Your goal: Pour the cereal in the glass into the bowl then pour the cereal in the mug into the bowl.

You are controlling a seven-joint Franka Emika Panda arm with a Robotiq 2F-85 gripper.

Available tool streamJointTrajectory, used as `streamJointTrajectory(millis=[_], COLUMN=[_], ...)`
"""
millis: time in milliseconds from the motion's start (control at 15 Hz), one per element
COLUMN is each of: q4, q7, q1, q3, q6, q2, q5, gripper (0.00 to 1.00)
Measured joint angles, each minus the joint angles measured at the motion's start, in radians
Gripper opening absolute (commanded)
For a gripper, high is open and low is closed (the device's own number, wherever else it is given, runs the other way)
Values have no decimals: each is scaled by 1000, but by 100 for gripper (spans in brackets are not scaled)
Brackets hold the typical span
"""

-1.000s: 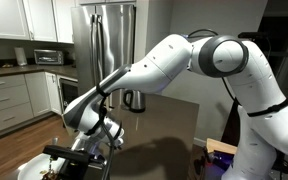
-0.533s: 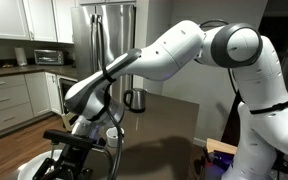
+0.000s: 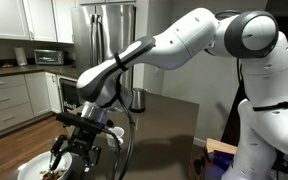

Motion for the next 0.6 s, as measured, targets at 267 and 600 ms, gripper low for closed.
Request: streamJointTrajectory(millis=[267, 600], q4=[-70, -166], q7=[56, 84], q1=[-7, -43], q3=[-23, -25], q6=[84, 154], q2=[-67, -152], q5=[-100, -118], gripper=[100, 100])
